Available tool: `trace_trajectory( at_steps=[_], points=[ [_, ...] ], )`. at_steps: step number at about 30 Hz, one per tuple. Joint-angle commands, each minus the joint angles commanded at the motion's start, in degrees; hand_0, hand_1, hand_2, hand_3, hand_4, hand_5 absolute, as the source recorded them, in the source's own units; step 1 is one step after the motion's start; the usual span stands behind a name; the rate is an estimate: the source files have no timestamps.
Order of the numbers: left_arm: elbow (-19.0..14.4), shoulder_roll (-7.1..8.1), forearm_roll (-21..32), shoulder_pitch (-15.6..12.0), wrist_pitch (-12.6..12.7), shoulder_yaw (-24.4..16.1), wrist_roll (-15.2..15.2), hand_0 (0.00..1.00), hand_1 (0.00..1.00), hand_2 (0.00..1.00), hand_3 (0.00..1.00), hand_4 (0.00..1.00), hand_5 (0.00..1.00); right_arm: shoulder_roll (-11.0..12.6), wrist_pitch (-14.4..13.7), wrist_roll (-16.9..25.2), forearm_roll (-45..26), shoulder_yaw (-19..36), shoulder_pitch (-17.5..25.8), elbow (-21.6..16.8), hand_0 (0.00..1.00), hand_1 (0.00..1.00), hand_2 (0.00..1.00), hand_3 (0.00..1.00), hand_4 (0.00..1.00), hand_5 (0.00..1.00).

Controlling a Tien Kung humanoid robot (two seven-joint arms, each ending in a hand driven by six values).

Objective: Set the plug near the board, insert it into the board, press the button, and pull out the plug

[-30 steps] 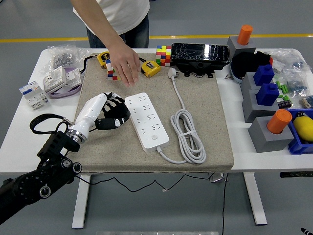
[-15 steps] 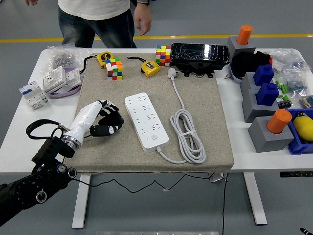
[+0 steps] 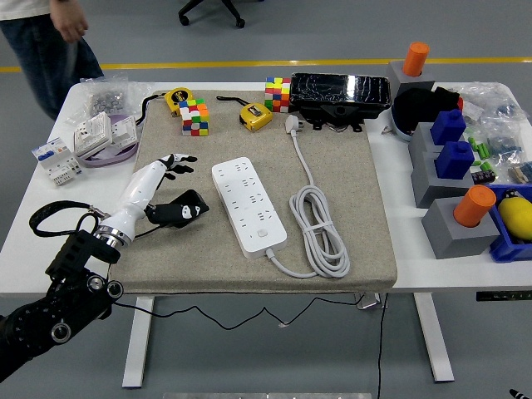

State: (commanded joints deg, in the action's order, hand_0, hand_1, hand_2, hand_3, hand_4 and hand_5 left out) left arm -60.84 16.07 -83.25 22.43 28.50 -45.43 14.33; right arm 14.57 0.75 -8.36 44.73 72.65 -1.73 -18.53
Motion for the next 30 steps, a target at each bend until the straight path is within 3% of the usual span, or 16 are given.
trace_trajectory(
  at_steps=[4, 6, 9, 30],
  points=[
    [-0.35, -0.15, 9.67, -0.30, -2.25, -2.25, -0.05, 0.491, 0.613, 0.572, 0.621, 0.895, 0.214, -0.05, -0.01, 0.04, -0.16, -0.22, -0.26, 0.26, 0.575, 0.629, 0.601, 0.537, 0.879, 0.406],
    [-0.80, -0.09, 14.82, -0.49, -2.56, -3.85, 0.65, 0.458, 0.560, 0.522, 0.576, 0.839, 0.216, -0.13, -0.02, 0.13, -0.03, -0.09, -0.41, -0.09, 0.575, 0.629, 0.601, 0.537, 0.879, 0.406],
    [-1.53, 0.03, 18.35, -0.45, -2.69, -5.12, 1.03, 0.458, 0.560, 0.522, 0.576, 0.839, 0.216, -0.14, -0.03, 0.14, -0.04, -0.15, -0.56, 0.00, 0.575, 0.629, 0.601, 0.537, 0.879, 0.406],
    [-5.74, 0.95, 17.34, -1.23, -4.24, -9.07, -0.65, 0.447, 0.517, 0.513, 0.569, 0.796, 0.194, 0.13, -0.03, 0.01, -0.51, -1.33, -1.65, 0.50, 0.574, 0.630, 0.602, 0.537, 0.879, 0.406]
  ],
)
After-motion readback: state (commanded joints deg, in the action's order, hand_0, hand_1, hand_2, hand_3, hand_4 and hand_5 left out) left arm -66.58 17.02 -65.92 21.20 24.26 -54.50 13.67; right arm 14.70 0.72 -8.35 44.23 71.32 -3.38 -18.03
